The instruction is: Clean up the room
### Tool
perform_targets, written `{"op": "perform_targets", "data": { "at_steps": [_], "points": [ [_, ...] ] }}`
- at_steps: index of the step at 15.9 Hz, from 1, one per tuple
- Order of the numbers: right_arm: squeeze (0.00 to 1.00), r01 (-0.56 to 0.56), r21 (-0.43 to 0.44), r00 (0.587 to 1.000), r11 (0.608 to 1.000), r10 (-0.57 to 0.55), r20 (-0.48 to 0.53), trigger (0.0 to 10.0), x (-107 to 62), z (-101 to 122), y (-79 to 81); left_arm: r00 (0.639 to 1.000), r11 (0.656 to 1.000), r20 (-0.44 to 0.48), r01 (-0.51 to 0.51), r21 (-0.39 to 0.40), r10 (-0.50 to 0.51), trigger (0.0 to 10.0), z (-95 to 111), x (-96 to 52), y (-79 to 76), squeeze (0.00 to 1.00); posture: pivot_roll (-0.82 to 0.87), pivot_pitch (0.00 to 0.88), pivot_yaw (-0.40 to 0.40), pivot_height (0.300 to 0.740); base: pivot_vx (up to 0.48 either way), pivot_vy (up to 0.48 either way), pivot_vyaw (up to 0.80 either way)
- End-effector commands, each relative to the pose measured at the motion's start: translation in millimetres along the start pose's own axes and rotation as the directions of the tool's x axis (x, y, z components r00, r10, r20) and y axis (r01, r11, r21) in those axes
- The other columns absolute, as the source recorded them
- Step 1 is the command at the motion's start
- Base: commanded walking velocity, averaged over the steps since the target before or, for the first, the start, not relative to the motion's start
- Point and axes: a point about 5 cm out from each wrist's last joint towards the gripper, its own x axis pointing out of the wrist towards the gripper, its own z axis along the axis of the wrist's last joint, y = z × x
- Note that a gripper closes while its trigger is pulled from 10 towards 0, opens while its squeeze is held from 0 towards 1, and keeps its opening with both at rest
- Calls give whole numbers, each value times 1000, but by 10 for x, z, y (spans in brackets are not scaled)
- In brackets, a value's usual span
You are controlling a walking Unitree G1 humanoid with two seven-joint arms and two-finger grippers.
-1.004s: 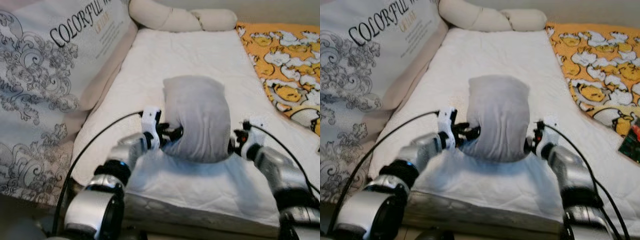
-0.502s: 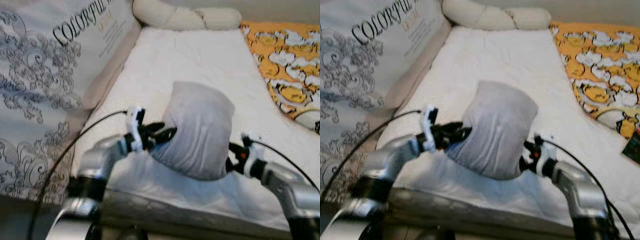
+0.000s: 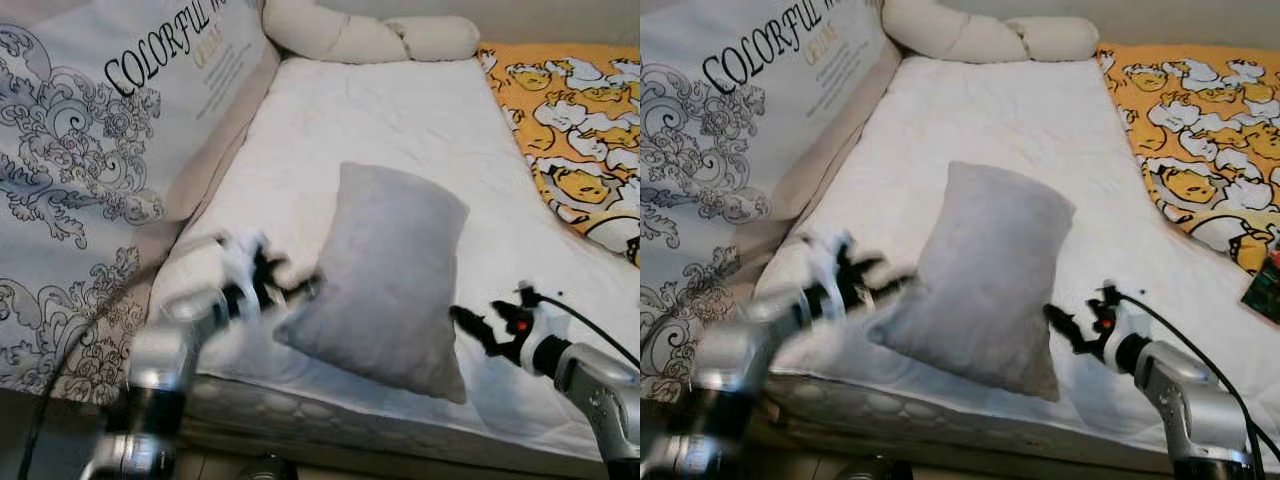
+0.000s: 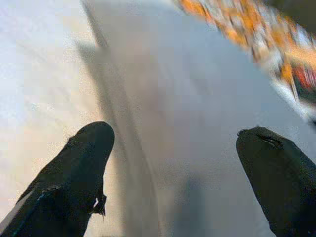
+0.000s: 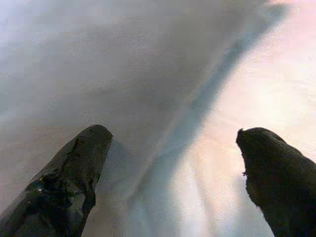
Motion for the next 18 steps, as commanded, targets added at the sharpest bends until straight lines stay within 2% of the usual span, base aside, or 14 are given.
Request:
{"op": "perform_targets", "data": {
  "at_steps": [1,2,4,5,6,8,9,12,13,14,15,16,17,18],
  "points": [
    [1000,72,41,997,997,-74,39,10000,4,46,-103,998,998,52,-21,-59,24,10000,81,22,77,1000,-39,0,84,740,0,0,0],
    [1000,111,163,985,980,-130,112,10000,75,115,-191,996,988,88,10,-152,4,10000,155,150,121,1000,-52,1,91,740,0,0,0],
    [1000,84,276,975,958,-137,177,10000,141,183,-210,997,975,81,7,-224,11,10000,142,274,130,1000,-60,10,95,740,0,0,0],
    [1000,50,334,970,941,-125,207,10000,180,201,-208,998,965,70,16,-260,2,10000,114,345,107,1000,-69,21,100,740,0,0,0],
    [1000,-16,424,965,905,-97,244,10000,262,210,-191,998,946,53,32,-322,-16,10000,48,473,39,1000,-82,40,108,740,0,0,0],
    [1000,-114,503,962,857,-31,271,10000,353,182,-117,999,918,36,28,-395,-15,10000,-58,562,-10,1000,-105,79,117,740,0,0,0],
    [1000,-196,572,962,796,41,271,10000,436,93,-20,998,854,46,-19,-520,50,10000,-180,576,27,1000,-115,119,119,740,0,0,0],
    [1000,-277,616,957,737,153,248,10000,497,-20,129,989,753,85,-34,-658,119,10000,-300,547,65,1000,-114,144,114,740,0,0,0],
    [1000,-293,615,956,732,207,208,10000,537,-100,221,990,721,75,-37,-692,122,10000,-373,543,53,1000,-110,148,110,740,0,0,0],
    [1000,-294,613,956,733,234,178,10000,561,-152,275,994,721,59,-28,-692,95,10000,-425,553,13,1000,-103,147,106,740,0,0,0],
    [627,-309,605,949,734,277,149,10000,590,-211,353,999,741,29,2,-671,23,10000,-507,581,-86,1000,-91,142,99,740,0,0,0],
    [0,-336,593,937,731,320,137,10000,614,-236,432,998,791,-36,12,-612,-43,10000,-623,618,-203,55,-87,139,96,740,0,0,0],
    [0,-348,585,933,733,333,136,10000,624,-238,462,996,802,-65,11,-597,-62,10000,-674,630,-248,0,-84,135,94,740,0,0,0],
    [0,-356,581,929,732,343,137,10000,647,-227,502,993,830,-88,15,-558,-78,10000,-746,654,-319,0,-84,133,94,740,0,0,0]
  ]
}}
